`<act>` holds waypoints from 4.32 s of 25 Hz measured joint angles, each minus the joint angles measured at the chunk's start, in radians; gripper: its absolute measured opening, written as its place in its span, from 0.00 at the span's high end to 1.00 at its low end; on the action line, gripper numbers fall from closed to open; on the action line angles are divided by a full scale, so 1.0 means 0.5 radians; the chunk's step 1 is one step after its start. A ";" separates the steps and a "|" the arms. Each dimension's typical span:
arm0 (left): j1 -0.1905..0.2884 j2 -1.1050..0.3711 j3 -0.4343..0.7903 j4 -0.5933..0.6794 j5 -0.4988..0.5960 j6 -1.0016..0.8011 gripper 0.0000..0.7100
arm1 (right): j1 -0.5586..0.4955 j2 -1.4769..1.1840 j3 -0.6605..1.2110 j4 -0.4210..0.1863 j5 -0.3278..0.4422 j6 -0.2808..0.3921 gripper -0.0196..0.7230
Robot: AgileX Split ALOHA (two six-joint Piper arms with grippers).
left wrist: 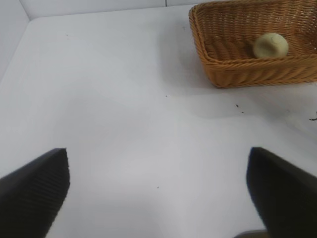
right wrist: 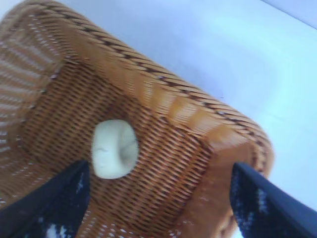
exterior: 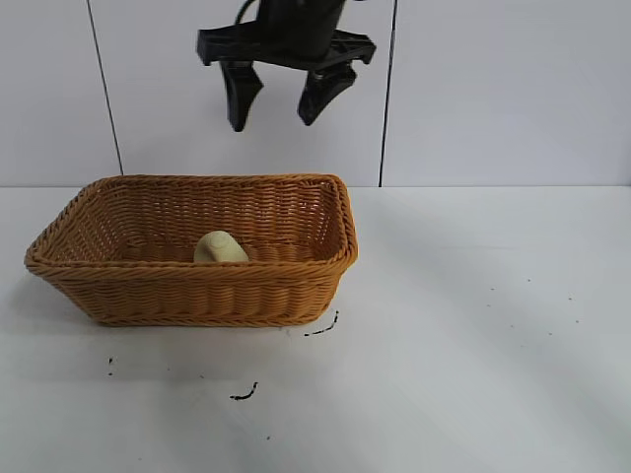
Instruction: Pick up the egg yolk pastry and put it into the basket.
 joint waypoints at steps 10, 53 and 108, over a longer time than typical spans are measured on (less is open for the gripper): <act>0.000 0.000 0.000 0.000 0.000 0.000 0.02 | -0.712 0.000 0.000 -0.041 0.187 0.030 0.22; 0.000 0.000 0.000 0.000 0.000 0.000 0.02 | -0.929 -3.629 3.153 0.000 -0.052 0.050 0.22; 0.000 0.000 0.000 0.000 0.000 0.000 0.02 | -1.045 -4.634 3.602 0.030 -0.169 0.043 0.22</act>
